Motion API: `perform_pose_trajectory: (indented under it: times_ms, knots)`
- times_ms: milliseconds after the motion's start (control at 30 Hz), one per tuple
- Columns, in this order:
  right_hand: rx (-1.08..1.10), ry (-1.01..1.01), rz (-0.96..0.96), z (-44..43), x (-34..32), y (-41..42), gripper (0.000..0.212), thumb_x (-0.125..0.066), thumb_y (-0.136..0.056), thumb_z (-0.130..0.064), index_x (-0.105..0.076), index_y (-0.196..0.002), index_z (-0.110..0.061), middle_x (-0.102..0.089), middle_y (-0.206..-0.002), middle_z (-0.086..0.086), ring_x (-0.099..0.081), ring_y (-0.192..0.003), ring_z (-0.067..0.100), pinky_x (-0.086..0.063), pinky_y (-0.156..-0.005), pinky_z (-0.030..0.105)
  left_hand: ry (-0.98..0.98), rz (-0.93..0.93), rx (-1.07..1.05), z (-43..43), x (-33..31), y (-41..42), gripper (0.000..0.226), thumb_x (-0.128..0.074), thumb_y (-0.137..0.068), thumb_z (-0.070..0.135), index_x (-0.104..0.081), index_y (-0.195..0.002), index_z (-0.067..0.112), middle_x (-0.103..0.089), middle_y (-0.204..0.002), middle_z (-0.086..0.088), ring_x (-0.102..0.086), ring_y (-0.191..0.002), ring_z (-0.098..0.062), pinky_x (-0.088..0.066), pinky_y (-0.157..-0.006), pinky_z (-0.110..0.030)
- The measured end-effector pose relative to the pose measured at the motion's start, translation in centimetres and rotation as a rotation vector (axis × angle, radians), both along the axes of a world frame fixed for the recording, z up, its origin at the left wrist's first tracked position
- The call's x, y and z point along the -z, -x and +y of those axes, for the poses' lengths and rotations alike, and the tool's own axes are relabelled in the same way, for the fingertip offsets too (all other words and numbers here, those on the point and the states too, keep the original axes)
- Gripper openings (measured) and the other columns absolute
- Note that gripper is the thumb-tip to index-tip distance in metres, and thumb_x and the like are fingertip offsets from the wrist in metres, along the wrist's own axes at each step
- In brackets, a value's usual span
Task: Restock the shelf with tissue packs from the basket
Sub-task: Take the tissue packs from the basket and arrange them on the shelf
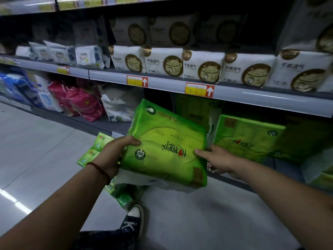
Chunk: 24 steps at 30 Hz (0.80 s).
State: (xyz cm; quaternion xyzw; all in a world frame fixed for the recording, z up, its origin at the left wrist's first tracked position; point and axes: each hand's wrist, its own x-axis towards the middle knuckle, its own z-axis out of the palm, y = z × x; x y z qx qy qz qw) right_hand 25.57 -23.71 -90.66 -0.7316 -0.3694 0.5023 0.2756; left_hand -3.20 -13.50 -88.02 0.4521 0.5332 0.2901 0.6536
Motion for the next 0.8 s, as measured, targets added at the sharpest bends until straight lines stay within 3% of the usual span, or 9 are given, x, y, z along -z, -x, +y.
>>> perform_pose_trajectory:
  times_ms: [67, 167, 200, 267, 333, 467, 567, 700, 800]
  knots:
    - [0.149, -0.02, 0.121, -0.2, 0.1, -0.1, 0.071, -0.063, -0.094, -0.056, -0.045, -0.147, -0.014, -0.058, -0.142, 0.008, -0.062, -0.113, 0.022, -0.049, -0.093, 0.038, 0.03, -0.056, 0.03, 0.2, -0.3, 0.6, 0.073, -0.088, -0.046, 0.034, -0.078, -0.115, 0.011, -0.076, -0.116, -0.019, -0.072, -0.107, -0.041, -0.054, -0.101, -0.062]
    - [0.257, -0.077, 0.42, -0.3, -0.3, 0.1, 0.051, -0.065, -0.092, -0.054, -0.065, -0.129, -0.019, -0.075, -0.12, 0.007, -0.073, -0.102, 0.027, -0.054, -0.087, 0.039, 0.074, -0.147, 0.073, -0.3, -0.8, 1.2, 0.054, -0.081, -0.054, 0.025, -0.082, -0.106, 0.01, -0.076, -0.115, -0.021, -0.076, -0.094, -0.036, -0.062, -0.088, -0.053]
    - [0.272, -0.092, 0.495, -0.5, -0.5, 0.3, 0.044, -0.065, -0.093, -0.052, -0.069, -0.124, -0.02, -0.077, -0.115, 0.009, -0.075, -0.103, 0.03, -0.057, -0.085, 0.039, 0.084, -0.155, 0.092, -0.5, -0.9, 1.3, 0.057, -0.08, -0.055, 0.025, -0.08, -0.11, 0.009, -0.076, -0.116, -0.021, -0.076, -0.094, -0.037, -0.062, -0.086, -0.052]
    - [0.293, -0.129, 0.576, -0.6, -0.7, 0.6, 0.039, -0.066, -0.094, -0.047, -0.072, -0.12, -0.019, -0.078, -0.11, 0.011, -0.076, -0.101, 0.031, -0.06, -0.08, 0.039, 0.072, -0.138, 0.132, -0.8, -1.3, 1.3, 0.075, -0.079, -0.054, 0.028, -0.071, -0.126, 0.007, -0.072, -0.124, -0.022, -0.07, -0.109, -0.043, -0.057, -0.097, -0.058]
    - [0.305, -0.166, 0.593, -0.6, -1.1, 0.9, 0.036, -0.067, -0.094, -0.045, -0.073, -0.117, -0.019, -0.079, -0.107, 0.011, -0.078, -0.093, 0.03, -0.061, -0.075, 0.038, 0.058, -0.14, 0.126, -0.7, -1.7, 1.3, 0.078, -0.077, -0.056, 0.025, -0.066, -0.132, 0.006, -0.07, -0.128, -0.023, -0.066, -0.117, -0.046, -0.052, -0.104, -0.06]
    - [0.3, -0.263, 0.56, -0.3, -1.4, 0.8, 0.043, -0.071, -0.089, -0.046, -0.07, -0.123, -0.02, -0.079, -0.107, 0.01, -0.078, -0.093, 0.03, -0.061, -0.078, 0.039, 0.035, -0.219, 0.082, -0.7, -2.9, 0.5, 0.053, -0.076, -0.078, 0.029, -0.068, -0.126, 0.009, -0.074, -0.12, -0.021, -0.077, -0.088, -0.034, -0.065, -0.077, -0.047]
    - [0.32, -0.312, 0.564, 0.1, -1.6, 0.7, 0.056, -0.077, -0.082, -0.046, -0.064, -0.13, -0.021, -0.078, -0.11, 0.011, -0.077, -0.098, 0.033, -0.061, -0.081, 0.043, 0.032, -0.303, 0.01, -0.4, -3.5, 0.0, 0.039, -0.059, -0.096, 0.041, -0.07, -0.121, 0.012, -0.077, -0.114, -0.017, -0.079, -0.085, -0.031, -0.066, -0.069, -0.045]
    - [0.338, -0.38, 0.585, 0.6, -2.3, 0.3, 0.067, -0.083, -0.076, -0.038, -0.059, -0.135, -0.018, -0.077, -0.114, 0.015, -0.075, -0.102, 0.037, -0.058, -0.092, 0.054, 0.057, -0.31, -0.011, -0.1, -3.2, 0.0, 0.042, -0.061, -0.095, 0.041, -0.068, -0.126, 0.013, -0.077, -0.114, -0.018, -0.078, -0.082, -0.032, -0.065, -0.072, -0.048]
    - [0.337, -0.438, 0.55, 0.8, -2.8, 0.1, 0.076, -0.087, -0.071, -0.031, -0.055, -0.138, -0.017, -0.077, -0.113, 0.015, -0.075, -0.1, 0.037, -0.059, -0.091, 0.054, 0.074, -0.263, 0.0, -0.2, -2.9, 0.0, 0.046, -0.065, -0.087, 0.037, -0.067, -0.126, 0.012, -0.077, -0.113, -0.018, -0.078, -0.079, -0.032, -0.065, -0.071, -0.046]
